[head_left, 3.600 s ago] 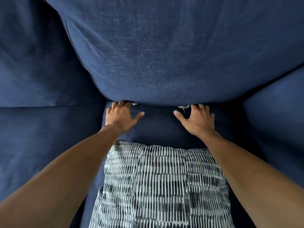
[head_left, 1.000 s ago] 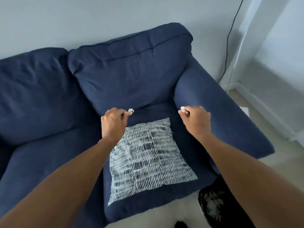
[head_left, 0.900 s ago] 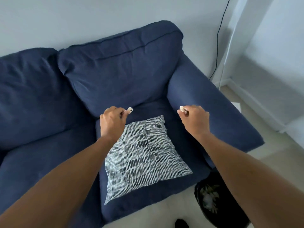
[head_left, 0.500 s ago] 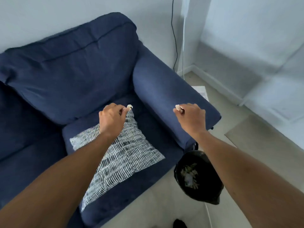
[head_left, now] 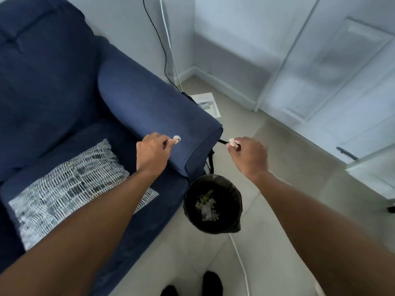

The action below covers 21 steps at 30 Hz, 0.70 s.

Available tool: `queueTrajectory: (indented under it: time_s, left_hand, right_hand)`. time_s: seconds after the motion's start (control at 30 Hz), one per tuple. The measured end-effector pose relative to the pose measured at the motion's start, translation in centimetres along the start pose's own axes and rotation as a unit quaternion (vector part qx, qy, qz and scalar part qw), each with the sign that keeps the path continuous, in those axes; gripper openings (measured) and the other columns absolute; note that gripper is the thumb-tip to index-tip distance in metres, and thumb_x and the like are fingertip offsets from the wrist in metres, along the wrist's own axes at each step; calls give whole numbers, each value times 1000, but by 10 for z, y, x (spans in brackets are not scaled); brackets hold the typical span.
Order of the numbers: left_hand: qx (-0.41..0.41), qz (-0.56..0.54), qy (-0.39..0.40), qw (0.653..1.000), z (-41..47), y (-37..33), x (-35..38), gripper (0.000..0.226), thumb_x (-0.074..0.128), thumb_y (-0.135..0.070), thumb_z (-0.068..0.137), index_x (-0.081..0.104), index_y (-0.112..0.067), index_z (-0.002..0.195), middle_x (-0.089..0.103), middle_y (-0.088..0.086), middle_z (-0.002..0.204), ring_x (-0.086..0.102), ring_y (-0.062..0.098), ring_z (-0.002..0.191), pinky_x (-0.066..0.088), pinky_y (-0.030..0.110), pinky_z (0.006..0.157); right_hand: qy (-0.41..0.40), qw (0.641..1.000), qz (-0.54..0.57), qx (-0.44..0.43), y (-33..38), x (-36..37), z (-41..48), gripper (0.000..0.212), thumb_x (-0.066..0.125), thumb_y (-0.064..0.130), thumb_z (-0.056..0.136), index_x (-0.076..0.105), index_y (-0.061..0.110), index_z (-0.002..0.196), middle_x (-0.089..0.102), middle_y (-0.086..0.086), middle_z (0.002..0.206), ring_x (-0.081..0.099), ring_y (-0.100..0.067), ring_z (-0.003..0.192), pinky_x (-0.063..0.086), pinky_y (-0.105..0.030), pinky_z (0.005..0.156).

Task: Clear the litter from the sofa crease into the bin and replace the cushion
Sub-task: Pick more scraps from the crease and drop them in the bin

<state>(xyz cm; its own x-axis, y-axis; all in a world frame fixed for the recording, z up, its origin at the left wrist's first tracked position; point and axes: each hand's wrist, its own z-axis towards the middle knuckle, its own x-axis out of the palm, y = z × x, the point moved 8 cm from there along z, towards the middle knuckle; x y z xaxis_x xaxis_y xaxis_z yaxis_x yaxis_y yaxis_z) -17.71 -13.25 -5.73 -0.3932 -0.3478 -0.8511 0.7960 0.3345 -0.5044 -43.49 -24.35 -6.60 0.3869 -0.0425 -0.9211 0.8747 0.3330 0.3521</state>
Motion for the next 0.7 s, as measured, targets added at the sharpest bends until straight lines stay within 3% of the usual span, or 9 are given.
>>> queueTrajectory:
  time_s: [0.2,0.47,0.7]
  left_hand:
    - [12,-14,41,999,-14,-26,45,28,63,-33,96,74,-9,87,62,7,81,58,28,80,47,51,79]
    - [11,-7,76,997,-34,-20,99,27,62,-35,96,75,-13,91,61,2,81,58,24,80,48,51,81]
    - [-12,19,108,994,-61,4,136,27,62,-35,96,77,-12,94,67,8,89,60,28,86,47,52,82]
  right_hand:
    - [2,1000,-3,21,-36,12,-18,22,61,36,90,73,19,98,67,-3,85,57,-28,81,28,-35,70]
    - [42,998,15,45,-72,65,-46,20,62,35,90,73,19,96,66,-2,82,56,-27,80,33,-36,71]
    - [89,994,18,56,-88,115,-79,26,60,42,91,72,21,101,69,-1,88,55,-22,81,36,-39,75]
